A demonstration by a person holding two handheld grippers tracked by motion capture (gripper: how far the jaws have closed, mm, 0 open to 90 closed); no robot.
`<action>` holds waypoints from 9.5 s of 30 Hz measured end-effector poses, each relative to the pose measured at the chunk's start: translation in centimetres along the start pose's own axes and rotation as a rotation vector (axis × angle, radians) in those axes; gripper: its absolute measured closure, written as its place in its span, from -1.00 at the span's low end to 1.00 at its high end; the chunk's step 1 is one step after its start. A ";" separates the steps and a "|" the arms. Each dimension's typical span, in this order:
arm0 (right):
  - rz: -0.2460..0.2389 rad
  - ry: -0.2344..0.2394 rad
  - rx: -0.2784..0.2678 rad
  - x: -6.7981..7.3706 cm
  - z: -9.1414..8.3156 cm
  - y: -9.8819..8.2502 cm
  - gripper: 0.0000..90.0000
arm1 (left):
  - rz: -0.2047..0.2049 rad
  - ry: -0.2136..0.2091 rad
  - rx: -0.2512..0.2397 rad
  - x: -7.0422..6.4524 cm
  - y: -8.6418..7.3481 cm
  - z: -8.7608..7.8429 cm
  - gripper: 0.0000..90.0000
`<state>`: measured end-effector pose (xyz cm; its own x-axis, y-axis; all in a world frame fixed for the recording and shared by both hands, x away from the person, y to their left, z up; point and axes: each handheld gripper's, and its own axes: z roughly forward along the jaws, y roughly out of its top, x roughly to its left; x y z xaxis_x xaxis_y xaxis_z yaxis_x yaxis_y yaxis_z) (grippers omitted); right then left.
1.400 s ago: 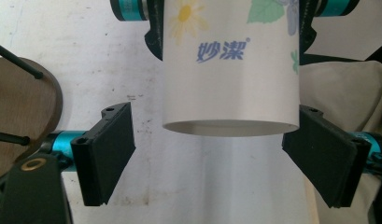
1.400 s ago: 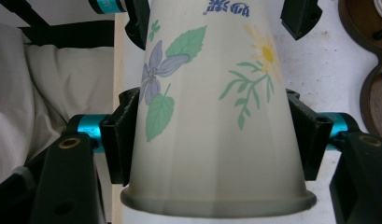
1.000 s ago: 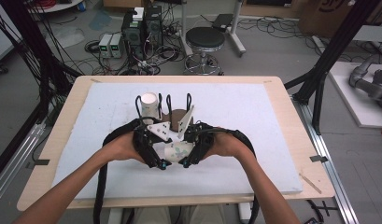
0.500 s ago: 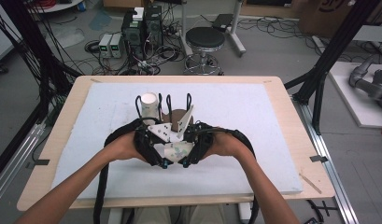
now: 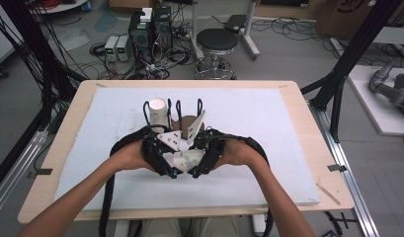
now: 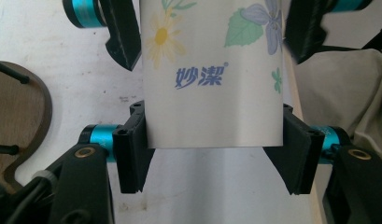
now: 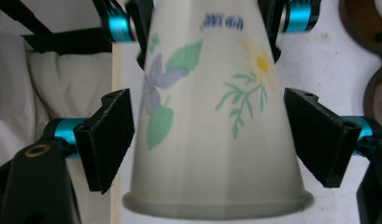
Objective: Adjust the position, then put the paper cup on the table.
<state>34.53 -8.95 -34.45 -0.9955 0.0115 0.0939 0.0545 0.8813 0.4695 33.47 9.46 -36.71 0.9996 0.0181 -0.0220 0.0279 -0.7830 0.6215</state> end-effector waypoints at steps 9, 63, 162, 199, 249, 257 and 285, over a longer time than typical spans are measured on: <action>-0.003 -0.021 -0.098 -0.3 -1.7 -0.2 -0.58 | -0.004 -0.005 0.013 -0.1 -0.4 0.8 -0.18; 0.097 -0.119 -0.767 2.0 -1.6 -8.8 -0.58 | -0.099 0.095 -0.749 -2.0 -7.7 -0.2 -0.18; 0.313 -0.478 -0.309 -2.1 -2.3 -9.0 -0.32 | -0.467 0.734 -0.599 -4.0 -18.1 -1.8 -0.71; 0.462 -0.563 -0.217 -5.5 -0.5 -10.2 -0.32 | -0.466 0.719 -0.613 -4.0 -18.3 -1.9 -0.69; 0.583 -0.585 -0.271 -5.1 1.0 -13.4 -0.62 | -0.466 0.714 -0.610 -3.9 -18.3 -1.9 -0.69; 0.553 -0.599 -0.399 -1.9 -0.4 -15.6 -0.62 | -0.469 0.716 -0.608 -3.9 -18.3 -1.9 -0.69; 0.562 -0.719 -0.583 2.4 0.4 -21.9 -0.62 | -0.477 0.723 -0.606 -3.9 -18.2 -1.8 -0.69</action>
<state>30.86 -28.00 -44.89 -0.6187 0.7853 -0.0214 0.3565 0.3049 0.8832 29.08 24.82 -46.53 0.6444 0.7645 -0.0192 0.2181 -0.1596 0.9628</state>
